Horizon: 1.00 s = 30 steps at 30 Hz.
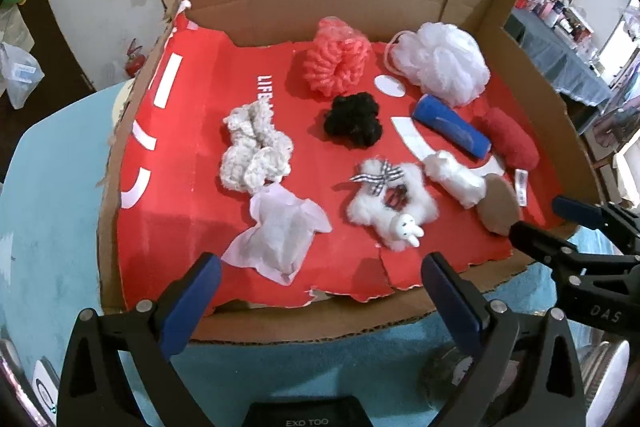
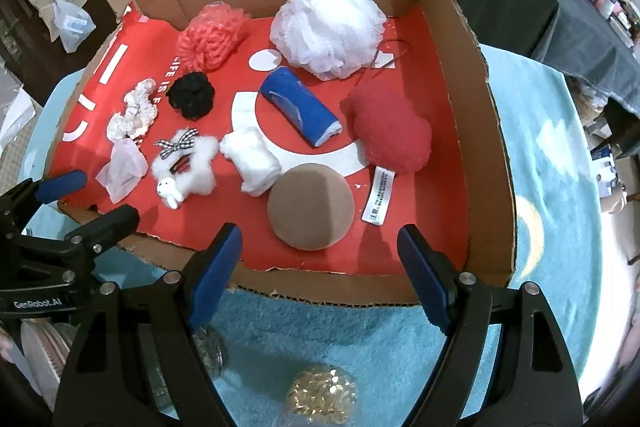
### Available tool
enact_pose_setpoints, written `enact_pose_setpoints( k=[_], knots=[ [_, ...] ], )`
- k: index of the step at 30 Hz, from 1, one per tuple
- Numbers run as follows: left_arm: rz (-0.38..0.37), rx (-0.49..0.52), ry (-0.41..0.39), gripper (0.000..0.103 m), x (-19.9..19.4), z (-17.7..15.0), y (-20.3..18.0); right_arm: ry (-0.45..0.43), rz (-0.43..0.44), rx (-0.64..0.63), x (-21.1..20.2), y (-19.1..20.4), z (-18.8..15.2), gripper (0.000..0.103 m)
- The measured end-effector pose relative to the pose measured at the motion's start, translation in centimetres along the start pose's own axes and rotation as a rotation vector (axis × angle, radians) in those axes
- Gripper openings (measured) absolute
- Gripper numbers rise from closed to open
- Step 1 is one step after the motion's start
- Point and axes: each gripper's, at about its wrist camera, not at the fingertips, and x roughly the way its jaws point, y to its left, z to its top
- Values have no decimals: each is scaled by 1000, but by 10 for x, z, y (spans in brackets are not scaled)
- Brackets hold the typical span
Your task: Organize soft objects
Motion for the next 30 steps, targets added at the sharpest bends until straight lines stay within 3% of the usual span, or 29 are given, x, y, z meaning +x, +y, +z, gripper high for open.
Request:
enact_pose_setpoints(
  k=[30],
  knots=[
    [5, 2, -9, 102, -2, -2, 0, -9, -7, -13, -3, -1, -3, 80]
  ],
)
